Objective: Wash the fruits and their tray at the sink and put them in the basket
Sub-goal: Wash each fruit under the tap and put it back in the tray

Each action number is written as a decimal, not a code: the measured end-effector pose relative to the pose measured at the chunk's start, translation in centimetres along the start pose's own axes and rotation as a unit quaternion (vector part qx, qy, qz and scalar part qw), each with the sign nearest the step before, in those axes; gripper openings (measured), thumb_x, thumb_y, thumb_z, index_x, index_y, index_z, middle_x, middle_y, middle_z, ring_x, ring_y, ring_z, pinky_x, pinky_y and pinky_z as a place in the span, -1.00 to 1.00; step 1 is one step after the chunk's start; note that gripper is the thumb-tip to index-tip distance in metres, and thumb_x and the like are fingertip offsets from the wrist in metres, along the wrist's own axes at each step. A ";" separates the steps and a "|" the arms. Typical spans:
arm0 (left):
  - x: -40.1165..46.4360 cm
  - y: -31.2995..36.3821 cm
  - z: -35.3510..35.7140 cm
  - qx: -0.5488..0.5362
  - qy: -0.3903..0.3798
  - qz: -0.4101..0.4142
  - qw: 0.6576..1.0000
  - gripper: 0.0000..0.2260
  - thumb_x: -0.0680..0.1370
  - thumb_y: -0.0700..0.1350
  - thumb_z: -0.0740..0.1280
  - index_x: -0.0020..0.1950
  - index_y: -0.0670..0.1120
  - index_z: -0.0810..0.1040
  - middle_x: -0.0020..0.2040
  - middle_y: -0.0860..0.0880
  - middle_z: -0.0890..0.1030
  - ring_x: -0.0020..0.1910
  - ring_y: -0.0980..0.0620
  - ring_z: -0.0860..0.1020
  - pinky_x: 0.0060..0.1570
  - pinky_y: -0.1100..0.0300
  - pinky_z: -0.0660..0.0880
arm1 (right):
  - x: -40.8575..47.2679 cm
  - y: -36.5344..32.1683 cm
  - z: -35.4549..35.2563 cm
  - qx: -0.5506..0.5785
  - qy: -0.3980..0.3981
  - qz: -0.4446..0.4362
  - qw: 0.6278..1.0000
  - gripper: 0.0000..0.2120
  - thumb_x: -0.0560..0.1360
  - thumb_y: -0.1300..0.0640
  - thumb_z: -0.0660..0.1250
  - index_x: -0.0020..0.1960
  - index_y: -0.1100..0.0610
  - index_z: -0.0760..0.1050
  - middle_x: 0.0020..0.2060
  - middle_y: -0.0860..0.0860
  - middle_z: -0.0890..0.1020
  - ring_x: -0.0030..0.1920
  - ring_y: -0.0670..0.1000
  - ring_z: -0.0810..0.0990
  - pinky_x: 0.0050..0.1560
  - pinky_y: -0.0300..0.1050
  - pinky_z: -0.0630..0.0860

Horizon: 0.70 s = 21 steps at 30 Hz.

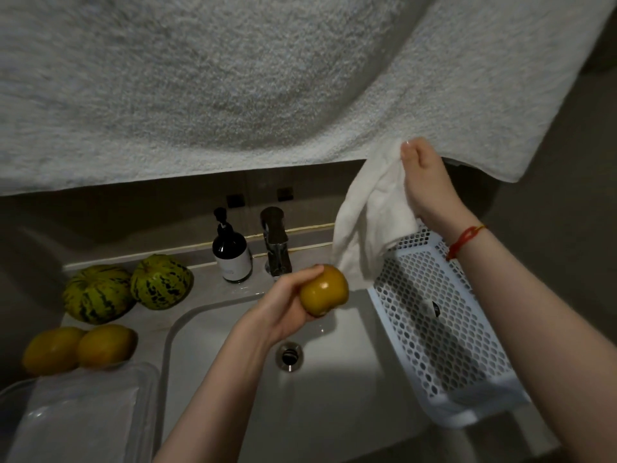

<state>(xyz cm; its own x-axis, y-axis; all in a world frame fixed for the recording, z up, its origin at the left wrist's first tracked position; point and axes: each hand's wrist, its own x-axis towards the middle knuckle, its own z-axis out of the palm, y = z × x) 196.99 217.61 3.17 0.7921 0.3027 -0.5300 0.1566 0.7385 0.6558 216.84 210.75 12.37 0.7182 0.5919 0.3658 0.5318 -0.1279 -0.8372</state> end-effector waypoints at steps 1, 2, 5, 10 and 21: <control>-0.4 0.4 0.3 -0.004 -0.020 0.016 1.000 -0.50 0.31 -0.15 0.36 0.25 -0.09 0.39 0.15 -0.16 0.51 0.05 -0.11 0.52 -0.05 0.11 0.49 | 0.1 -0.8 0.0 -0.006 -0.011 -0.005 1.000 -0.79 0.65 0.12 0.02 -0.13 0.12 0.31 -0.30 -0.08 0.35 -0.30 -0.19 0.32 -0.27 -0.41 0.31; -0.7 0.7 0.5 -0.007 -0.033 0.036 0.999 -0.45 0.30 -0.19 0.37 0.28 -0.10 0.35 0.18 -0.17 0.49 0.09 -0.11 0.51 -0.01 0.11 0.51 | 0.1 -1.6 0.0 -0.004 -0.021 -0.004 1.000 -0.77 0.65 0.11 0.02 -0.15 0.09 0.32 -0.29 -0.07 0.38 -0.28 -0.17 0.34 -0.21 -0.32 0.35; -1.8 1.5 1.0 0.056 -0.034 0.117 0.991 -0.45 0.25 -0.12 0.43 0.21 -0.02 0.36 0.20 -0.08 0.46 0.13 -0.05 0.51 -0.10 0.21 0.57 | 0.2 -3.5 -0.1 0.060 -0.037 0.045 0.996 -0.74 0.65 0.10 0.02 0.01 0.17 0.44 -0.06 0.17 0.56 -0.10 -0.02 0.51 -0.02 -0.05 0.50; -3.3 2.2 0.7 0.146 -0.007 0.230 0.962 -0.40 0.12 0.11 0.51 0.13 0.21 0.43 0.20 0.00 0.44 0.09 -0.02 0.54 -0.23 0.29 0.56 | -0.1 -5.4 0.0 0.219 -0.036 0.156 0.963 -0.70 0.66 0.09 0.02 0.23 0.23 0.39 -0.02 0.12 0.56 -0.16 -0.04 0.59 -0.36 -0.27 0.58; -4.4 2.2 -2.9 0.108 0.009 0.155 0.982 -0.55 0.18 -0.06 0.48 0.03 -0.08 0.52 -0.03 -0.05 0.63 -0.13 0.08 0.67 -0.23 0.24 0.60 | -5.0 -3.2 2.5 0.414 -0.138 0.310 0.845 -0.74 0.60 0.08 0.17 0.14 0.25 0.45 -0.10 0.17 0.66 -0.09 0.06 0.66 -0.04 -0.05 0.63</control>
<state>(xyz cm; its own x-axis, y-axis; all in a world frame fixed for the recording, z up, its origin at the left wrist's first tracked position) 192.10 219.65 5.39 0.8113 0.5043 -0.2959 0.0331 0.4656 0.8844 210.38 210.20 12.18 0.5506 0.7932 -0.2601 -0.4859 0.0512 -0.8725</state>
